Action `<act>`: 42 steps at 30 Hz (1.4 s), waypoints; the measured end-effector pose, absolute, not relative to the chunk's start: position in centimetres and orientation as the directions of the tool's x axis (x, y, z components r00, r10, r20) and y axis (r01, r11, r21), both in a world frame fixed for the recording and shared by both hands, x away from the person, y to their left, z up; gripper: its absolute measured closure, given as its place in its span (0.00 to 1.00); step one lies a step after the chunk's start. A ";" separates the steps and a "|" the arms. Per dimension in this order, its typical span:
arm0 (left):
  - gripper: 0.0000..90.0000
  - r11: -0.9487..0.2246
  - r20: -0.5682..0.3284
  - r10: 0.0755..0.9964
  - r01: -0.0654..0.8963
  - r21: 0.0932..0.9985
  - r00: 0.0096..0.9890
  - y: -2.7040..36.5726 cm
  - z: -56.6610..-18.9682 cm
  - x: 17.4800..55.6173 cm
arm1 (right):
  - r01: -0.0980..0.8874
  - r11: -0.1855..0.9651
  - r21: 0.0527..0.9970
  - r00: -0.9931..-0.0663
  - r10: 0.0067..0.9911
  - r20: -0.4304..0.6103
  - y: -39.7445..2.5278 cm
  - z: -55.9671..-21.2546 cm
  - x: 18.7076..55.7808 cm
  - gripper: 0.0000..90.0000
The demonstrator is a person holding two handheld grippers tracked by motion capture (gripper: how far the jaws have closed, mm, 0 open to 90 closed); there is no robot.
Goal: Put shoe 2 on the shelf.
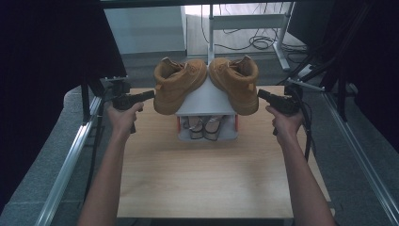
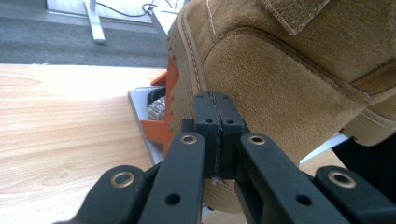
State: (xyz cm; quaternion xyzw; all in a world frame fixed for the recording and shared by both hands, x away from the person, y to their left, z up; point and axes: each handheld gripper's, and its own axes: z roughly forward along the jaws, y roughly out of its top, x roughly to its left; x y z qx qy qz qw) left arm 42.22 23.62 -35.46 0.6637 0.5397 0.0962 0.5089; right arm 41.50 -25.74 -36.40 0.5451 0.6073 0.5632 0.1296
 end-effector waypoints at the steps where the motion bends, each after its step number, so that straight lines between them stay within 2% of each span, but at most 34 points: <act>1: 1.00 0.097 -0.413 0.820 0.615 0.783 0.396 23.5 -35.4 42.2 | 0.515 -0.227 0.826 -0.371 0.810 0.454 -25.7 -36.4 41.5 1.00; 3: 1.00 0.085 -0.398 0.828 0.611 0.787 0.396 23.2 -35.3 42.1 | 0.511 -0.226 0.829 -0.369 0.813 0.450 -25.6 -36.4 41.5 1.00; 5: 1.00 0.089 -0.420 0.808 0.620 0.779 0.413 22.8 -35.3 42.2 | 0.517 -0.230 0.825 -0.369 0.809 0.457 -25.5 -36.3 41.6 1.00; 8: 1.00 0.069 -0.381 0.834 0.608 0.791 0.400 22.3 -35.1 42.0 | 0.520 -0.224 0.824 -0.381 0.802 0.459 -25.1 -36.3 41.6 1.00; 13: 1.00 0.083 -0.404 0.822 0.616 0.783 0.402 22.3 -35.1 42.0 | 0.532 -0.197 0.823 -0.410 0.791 0.454 -23.8 -36.3 42.0 1.00; 15: 1.00 0.107 -0.464 0.769 0.627 0.772 0.440 21.9 -35.2 42.2 | 0.532 -0.196 0.824 -0.414 0.788 0.455 -23.6 -36.4 42.1 1.00; 21: 1.00 0.073 -0.423 0.790 0.618 0.782 0.443 19.9 -35.1 42.5 | 0.535 -0.193 0.823 -0.415 0.788 0.455 -23.3 -36.4 42.2 1.00; 30: 1.00 0.095 -0.463 0.762 0.629 0.772 0.453 18.8 -35.5 42.7 | 0.536 -0.183 0.824 -0.421 0.788 0.449 -22.8 -36.4 42.5 1.00; 42: 1.00 0.073 -0.454 0.753 0.625 0.777 0.476 16.8 -35.6 43.0 | 0.540 -0.149 0.829 -0.454 0.777 0.436 -20.7 -36.4 42.6 1.00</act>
